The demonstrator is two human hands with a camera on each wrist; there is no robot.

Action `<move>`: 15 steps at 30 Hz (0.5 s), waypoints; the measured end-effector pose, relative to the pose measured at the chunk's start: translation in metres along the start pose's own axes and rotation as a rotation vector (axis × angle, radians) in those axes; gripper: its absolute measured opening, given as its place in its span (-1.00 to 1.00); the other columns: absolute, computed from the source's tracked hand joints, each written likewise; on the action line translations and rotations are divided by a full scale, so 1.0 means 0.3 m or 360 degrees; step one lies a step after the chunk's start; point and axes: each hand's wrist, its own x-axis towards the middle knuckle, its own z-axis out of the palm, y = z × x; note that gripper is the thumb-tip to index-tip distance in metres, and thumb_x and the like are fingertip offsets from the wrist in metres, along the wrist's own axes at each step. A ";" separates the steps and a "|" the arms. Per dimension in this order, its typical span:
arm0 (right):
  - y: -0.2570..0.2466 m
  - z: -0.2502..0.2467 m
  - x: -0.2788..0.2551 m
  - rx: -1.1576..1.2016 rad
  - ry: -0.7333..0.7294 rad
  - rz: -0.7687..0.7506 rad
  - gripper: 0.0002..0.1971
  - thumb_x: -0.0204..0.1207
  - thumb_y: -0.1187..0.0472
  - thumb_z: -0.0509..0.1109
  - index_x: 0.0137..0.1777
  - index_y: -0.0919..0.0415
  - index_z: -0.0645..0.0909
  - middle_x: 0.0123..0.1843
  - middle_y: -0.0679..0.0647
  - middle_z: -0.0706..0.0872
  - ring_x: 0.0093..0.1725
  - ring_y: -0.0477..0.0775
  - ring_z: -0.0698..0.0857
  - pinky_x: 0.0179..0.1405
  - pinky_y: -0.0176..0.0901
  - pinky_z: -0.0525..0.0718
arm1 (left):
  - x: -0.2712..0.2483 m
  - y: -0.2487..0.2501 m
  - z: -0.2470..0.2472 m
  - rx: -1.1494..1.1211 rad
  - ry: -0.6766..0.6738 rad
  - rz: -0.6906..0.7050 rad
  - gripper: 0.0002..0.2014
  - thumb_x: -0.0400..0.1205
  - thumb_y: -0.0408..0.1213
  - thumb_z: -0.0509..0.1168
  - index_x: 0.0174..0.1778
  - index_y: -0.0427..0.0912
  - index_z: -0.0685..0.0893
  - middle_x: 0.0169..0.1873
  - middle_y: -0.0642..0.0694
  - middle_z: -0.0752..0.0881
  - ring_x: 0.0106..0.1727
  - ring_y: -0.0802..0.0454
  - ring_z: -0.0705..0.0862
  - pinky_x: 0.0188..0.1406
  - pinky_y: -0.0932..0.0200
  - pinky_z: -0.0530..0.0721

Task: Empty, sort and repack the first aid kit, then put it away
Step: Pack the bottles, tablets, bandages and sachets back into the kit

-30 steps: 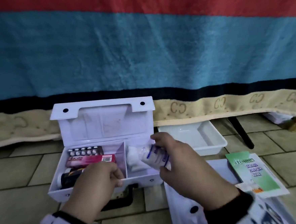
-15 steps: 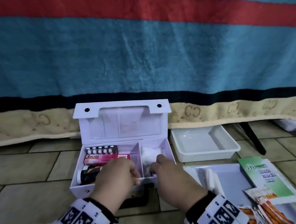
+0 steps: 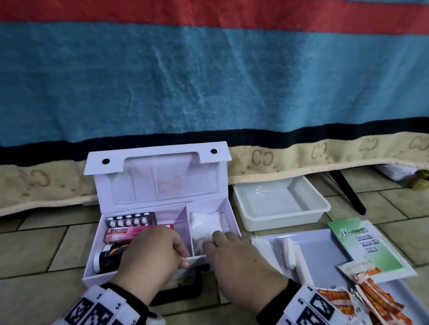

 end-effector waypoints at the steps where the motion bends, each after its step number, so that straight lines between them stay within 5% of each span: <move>1: 0.015 0.006 -0.010 0.0004 -0.0001 -0.0067 -0.60 0.42 0.38 0.15 0.27 0.23 0.53 0.20 0.22 0.55 0.21 0.25 0.54 0.25 0.01 0.51 | 0.001 0.000 -0.001 0.0006 -0.0004 -0.0002 -0.68 0.30 -0.18 0.60 -0.64 0.18 0.62 -0.51 0.21 0.67 -0.25 0.20 0.70 -0.16 0.29 0.62; 4: 0.066 -0.034 -0.051 0.0458 0.0165 -0.0075 -0.50 0.46 0.40 0.17 0.41 0.12 0.47 0.35 0.09 0.48 0.37 0.08 0.46 0.40 -0.17 0.42 | 0.007 0.001 -0.007 0.0013 -0.0044 0.0023 -0.69 0.31 -0.19 0.60 -0.60 0.16 0.62 -0.50 0.22 0.66 -0.32 0.27 0.64 -0.31 0.37 0.52; 8: 0.197 -0.093 -0.104 0.0655 0.0545 0.0517 -0.69 0.46 0.30 0.23 0.13 0.03 0.64 0.05 0.03 0.74 0.01 0.01 0.70 -0.01 -0.23 0.59 | 0.011 0.005 -0.012 0.0013 -0.0106 0.0041 -0.73 0.34 -0.20 0.59 -0.55 0.16 0.65 -0.49 0.22 0.66 -0.38 0.34 0.59 -0.45 0.44 0.41; 10: 0.234 -0.083 -0.129 0.0490 0.0364 0.0749 -0.77 0.47 0.19 0.29 0.11 0.03 0.60 -0.04 0.05 0.75 -0.13 0.06 0.72 -0.16 -0.21 0.59 | 0.010 0.008 -0.014 0.0011 -0.0120 0.0044 -0.75 0.35 -0.20 0.58 -0.52 0.16 0.66 -0.49 0.23 0.66 -0.35 0.31 0.61 -0.44 0.44 0.42; 13: 0.210 -0.016 -0.137 0.0250 -0.0147 0.0696 -0.62 0.44 0.04 0.39 0.25 0.04 0.50 0.16 0.10 0.62 0.17 0.10 0.63 0.06 -0.16 0.55 | 0.007 0.010 -0.015 -0.0007 -0.0132 0.0018 -0.76 0.36 -0.21 0.58 -0.51 0.15 0.68 -0.47 0.22 0.68 -0.29 0.25 0.67 -0.39 0.41 0.46; 15: 0.174 0.004 -0.120 0.0107 -0.0202 0.0586 -0.60 0.45 0.04 0.38 0.26 0.07 0.44 0.05 0.14 0.54 0.25 0.12 0.55 -0.02 -0.14 0.46 | 0.004 0.006 -0.011 -0.0015 -0.0094 -0.0001 -0.75 0.34 -0.20 0.59 -0.54 0.15 0.68 -0.47 0.21 0.70 -0.29 0.26 0.68 -0.37 0.39 0.48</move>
